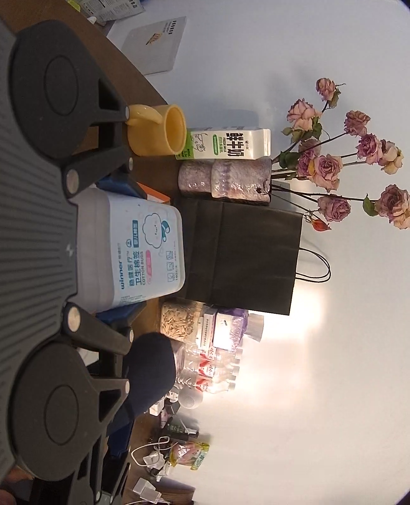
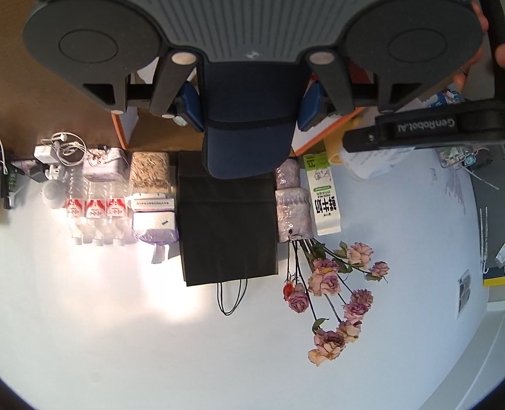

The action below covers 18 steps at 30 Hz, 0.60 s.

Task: Organize objects
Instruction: 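Carry cotton-pad box and navy pouch into the red box and open both grippers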

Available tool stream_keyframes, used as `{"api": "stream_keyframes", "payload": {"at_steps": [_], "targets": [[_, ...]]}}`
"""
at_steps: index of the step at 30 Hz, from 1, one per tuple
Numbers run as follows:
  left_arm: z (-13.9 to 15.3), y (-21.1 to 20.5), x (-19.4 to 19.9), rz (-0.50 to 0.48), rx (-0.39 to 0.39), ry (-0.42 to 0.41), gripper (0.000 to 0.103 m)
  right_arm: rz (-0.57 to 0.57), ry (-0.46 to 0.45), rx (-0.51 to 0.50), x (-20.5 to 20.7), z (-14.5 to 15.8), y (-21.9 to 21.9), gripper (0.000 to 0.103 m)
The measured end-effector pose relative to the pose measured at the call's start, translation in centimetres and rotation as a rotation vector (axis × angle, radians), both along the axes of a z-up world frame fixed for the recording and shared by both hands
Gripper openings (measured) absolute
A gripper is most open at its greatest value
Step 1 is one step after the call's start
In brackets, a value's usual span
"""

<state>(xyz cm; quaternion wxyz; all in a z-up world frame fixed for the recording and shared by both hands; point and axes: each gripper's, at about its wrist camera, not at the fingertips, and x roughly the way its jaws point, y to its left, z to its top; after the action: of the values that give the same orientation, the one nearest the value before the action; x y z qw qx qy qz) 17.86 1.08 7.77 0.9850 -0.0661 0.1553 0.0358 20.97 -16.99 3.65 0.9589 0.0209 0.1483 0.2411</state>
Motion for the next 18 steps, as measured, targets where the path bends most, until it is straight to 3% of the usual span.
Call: {"api": "stream_keyframes", "payload": {"at_steps": [9,18], "targets": [[0.0,1.5,5.0,0.031,-0.011,0.003,0.066,0.0,0.024,-0.004,5.7,0.3,2.2,0.062],[-3.0,3.0,10.2,0.037,-0.058,0.074,0.066,-0.021,0.126,0.003,11.0,-2.8,3.2,0.062]]}}
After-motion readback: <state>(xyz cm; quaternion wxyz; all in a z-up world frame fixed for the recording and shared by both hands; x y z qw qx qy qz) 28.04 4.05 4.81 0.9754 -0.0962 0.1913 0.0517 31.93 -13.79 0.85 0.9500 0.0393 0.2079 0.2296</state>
